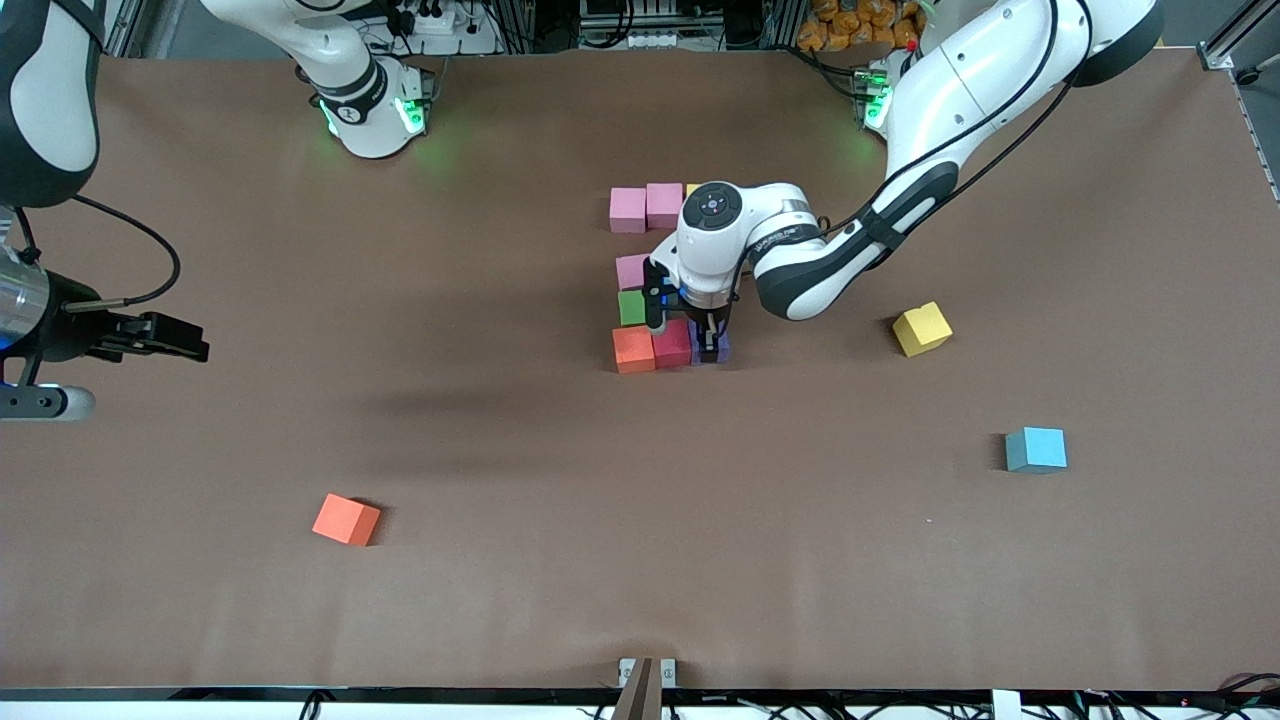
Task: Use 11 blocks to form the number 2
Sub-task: 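Lower the blue cube below the red cube and open the left gripper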
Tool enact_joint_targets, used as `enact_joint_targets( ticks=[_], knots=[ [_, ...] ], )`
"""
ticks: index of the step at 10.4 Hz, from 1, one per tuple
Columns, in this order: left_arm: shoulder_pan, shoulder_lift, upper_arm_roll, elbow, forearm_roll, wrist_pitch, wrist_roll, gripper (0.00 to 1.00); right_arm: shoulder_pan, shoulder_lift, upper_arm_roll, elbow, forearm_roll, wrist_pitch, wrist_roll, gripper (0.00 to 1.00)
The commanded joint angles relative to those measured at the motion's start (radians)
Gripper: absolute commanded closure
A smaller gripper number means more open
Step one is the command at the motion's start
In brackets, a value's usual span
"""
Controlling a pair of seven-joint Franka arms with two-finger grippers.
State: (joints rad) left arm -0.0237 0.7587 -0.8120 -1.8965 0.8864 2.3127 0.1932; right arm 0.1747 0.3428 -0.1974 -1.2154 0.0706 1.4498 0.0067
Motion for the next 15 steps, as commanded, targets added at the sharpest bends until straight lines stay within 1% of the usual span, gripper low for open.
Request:
enact_joint_targets(
  ticks=[1, 3, 5, 9, 11, 13, 14, 15],
  knots=[
    [0.004, 0.001, 0.008, 0.011, 0.028, 0.008, 0.006, 0.0, -0.003, -0.016, 0.012, -0.007, -0.017, -0.006, 0.019, 0.0],
    [0.01, -0.021, -0.001, 0.002, 0.019, 0.005, 0.008, 0.0, -0.004, -0.016, 0.01, -0.007, -0.012, -0.008, 0.012, 0.0],
    [0.017, -0.033, -0.025, -0.009, -0.013, -0.004, 0.002, 0.0, -0.004, -0.016, 0.01, -0.007, -0.012, -0.008, 0.01, 0.0],
    [0.106, -0.033, -0.113, -0.03, -0.018, -0.009, 0.005, 0.0, -0.004, -0.018, 0.012, -0.007, -0.011, -0.011, 0.01, 0.0],
    [0.16, -0.035, -0.191, -0.021, -0.032, -0.077, -0.006, 0.0, -0.006, -0.018, 0.012, -0.01, -0.008, -0.011, 0.009, 0.0],
    [0.227, -0.065, -0.261, 0.003, -0.127, -0.14, -0.015, 0.0, -0.006, -0.018, 0.012, -0.01, -0.008, -0.017, 0.01, 0.0],
    [0.247, -0.103, -0.277, 0.037, -0.2, -0.2, -0.056, 0.0, -0.006, -0.018, 0.012, -0.01, -0.008, -0.016, 0.009, 0.0],
    [0.239, -0.134, -0.286, 0.103, -0.261, -0.287, -0.092, 0.0, -0.004, -0.018, 0.012, -0.009, -0.008, -0.016, 0.01, 0.0]
  ],
)
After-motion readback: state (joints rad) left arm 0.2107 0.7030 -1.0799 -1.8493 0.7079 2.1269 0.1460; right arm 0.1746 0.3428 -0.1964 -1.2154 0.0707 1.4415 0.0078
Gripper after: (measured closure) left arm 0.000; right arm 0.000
